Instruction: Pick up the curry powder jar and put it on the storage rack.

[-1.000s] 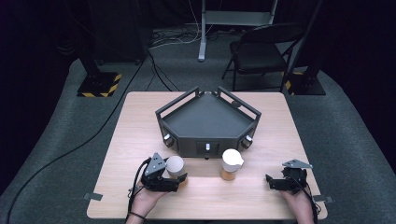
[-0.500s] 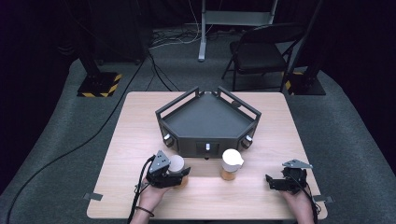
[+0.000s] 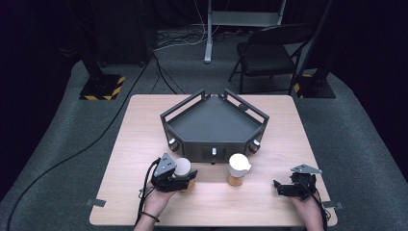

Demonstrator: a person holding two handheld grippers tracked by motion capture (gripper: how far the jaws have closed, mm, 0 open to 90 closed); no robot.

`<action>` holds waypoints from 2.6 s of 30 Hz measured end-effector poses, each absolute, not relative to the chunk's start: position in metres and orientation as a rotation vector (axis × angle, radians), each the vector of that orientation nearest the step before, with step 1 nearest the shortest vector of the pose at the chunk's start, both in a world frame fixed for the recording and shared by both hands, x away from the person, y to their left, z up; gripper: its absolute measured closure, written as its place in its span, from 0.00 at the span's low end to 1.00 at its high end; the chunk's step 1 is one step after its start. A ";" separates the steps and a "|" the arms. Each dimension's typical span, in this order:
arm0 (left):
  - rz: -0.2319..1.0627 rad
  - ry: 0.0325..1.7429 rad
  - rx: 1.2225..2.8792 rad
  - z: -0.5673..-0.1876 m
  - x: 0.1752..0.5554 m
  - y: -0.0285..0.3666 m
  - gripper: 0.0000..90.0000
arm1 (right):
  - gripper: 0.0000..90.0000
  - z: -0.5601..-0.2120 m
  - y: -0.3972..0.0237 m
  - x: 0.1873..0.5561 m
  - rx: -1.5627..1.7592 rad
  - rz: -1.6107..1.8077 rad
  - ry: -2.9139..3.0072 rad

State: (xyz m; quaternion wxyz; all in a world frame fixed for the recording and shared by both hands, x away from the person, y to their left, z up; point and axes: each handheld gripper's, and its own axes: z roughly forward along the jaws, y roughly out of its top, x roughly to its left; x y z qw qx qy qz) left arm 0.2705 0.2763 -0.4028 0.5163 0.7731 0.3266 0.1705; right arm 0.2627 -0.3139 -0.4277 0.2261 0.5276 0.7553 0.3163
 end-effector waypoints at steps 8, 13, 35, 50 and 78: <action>0.404 0.760 1.841 -0.383 0.272 0.283 0.37 | 0.00 -0.428 -0.314 0.263 1.454 0.873 2.083; 0.407 0.744 1.828 -0.373 0.273 0.286 0.37 | 0.00 -0.428 -0.314 0.263 1.453 0.873 2.083; 0.426 0.691 1.805 -0.322 0.291 0.284 0.37 | 0.00 -0.428 -0.314 0.263 1.454 0.873 2.083; 0.421 0.697 1.807 -0.296 0.322 0.275 0.37 | 0.00 -0.428 -0.314 0.263 1.451 0.872 2.085; 0.477 0.824 1.826 -0.279 0.395 0.241 0.37 | 0.00 -0.427 -0.314 0.264 1.453 0.872 2.087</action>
